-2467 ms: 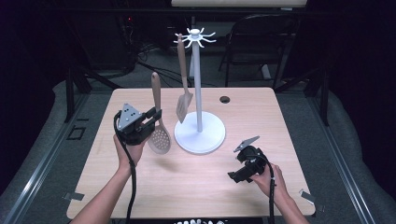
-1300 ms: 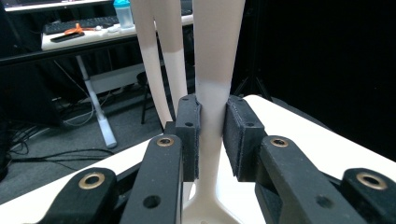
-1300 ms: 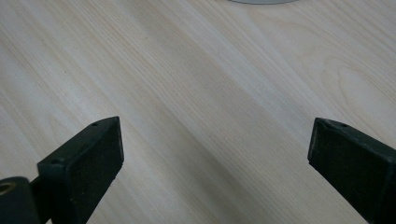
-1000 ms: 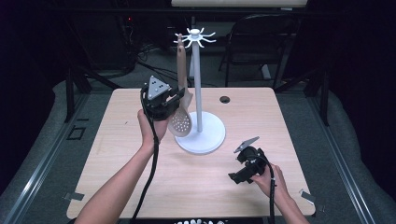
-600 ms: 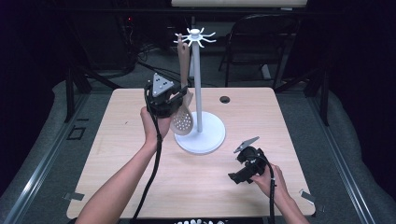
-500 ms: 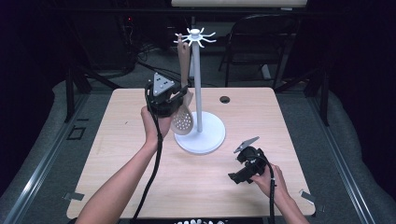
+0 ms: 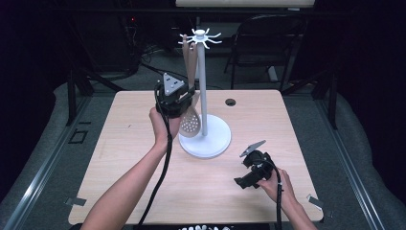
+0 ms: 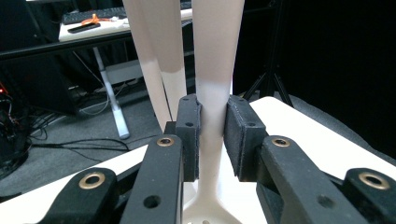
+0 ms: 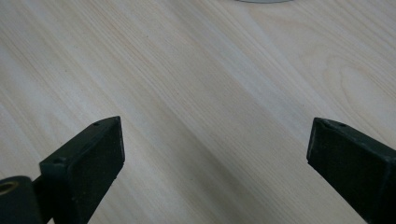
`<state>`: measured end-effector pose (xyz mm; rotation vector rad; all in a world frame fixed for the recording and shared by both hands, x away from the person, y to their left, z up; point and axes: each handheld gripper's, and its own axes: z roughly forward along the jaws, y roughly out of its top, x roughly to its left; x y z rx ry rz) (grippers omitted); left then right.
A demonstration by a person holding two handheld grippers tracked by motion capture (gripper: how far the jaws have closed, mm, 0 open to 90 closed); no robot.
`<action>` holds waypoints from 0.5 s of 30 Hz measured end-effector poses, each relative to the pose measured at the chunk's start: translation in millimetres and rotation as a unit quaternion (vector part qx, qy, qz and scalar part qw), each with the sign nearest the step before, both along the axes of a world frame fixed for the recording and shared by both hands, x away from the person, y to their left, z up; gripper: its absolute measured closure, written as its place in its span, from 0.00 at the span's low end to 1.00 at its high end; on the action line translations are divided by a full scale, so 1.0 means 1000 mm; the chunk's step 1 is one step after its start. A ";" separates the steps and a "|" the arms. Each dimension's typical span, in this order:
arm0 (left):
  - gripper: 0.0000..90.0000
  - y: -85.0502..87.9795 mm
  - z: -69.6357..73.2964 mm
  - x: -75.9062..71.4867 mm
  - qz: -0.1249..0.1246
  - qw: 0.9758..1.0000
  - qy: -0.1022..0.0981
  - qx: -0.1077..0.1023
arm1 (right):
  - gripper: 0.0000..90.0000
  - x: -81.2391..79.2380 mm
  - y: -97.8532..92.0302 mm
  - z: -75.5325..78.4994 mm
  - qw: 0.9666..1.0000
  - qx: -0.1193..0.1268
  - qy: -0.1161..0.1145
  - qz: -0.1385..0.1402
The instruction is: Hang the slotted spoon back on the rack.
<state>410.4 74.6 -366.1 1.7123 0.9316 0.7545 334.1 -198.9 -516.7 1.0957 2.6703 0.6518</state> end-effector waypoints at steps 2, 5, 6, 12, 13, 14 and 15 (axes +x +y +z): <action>0.85 -0.001 -0.001 0.002 0.000 1.000 0.000 -0.003 | 0.04 0.000 0.000 0.000 1.000 0.000 -0.001 0.000; 0.84 -0.001 -0.003 0.003 -0.002 1.000 0.001 -0.007 | 0.04 0.000 0.000 0.000 1.000 0.000 -0.001 0.001; 0.84 -0.001 -0.003 0.005 -0.005 1.000 0.001 -0.006 | 0.04 0.000 0.000 0.000 1.000 0.000 -0.002 0.001; 0.83 0.000 -0.004 0.007 -0.012 1.000 -0.001 -0.011 | 0.04 0.000 0.000 0.000 1.000 -0.003 0.000 0.002; 0.83 0.000 -0.005 0.008 -0.014 1.000 -0.002 -0.013 | 0.04 0.000 0.000 0.000 1.000 0.000 -0.001 0.000; 0.81 0.000 -0.005 0.008 -0.014 1.000 -0.002 -0.013 | 0.04 0.000 0.000 0.000 1.000 -0.001 -0.001 0.001; 0.80 0.001 -0.005 0.009 -0.017 1.000 -0.005 -0.013 | 0.04 0.000 0.000 0.000 1.000 0.000 -0.001 0.001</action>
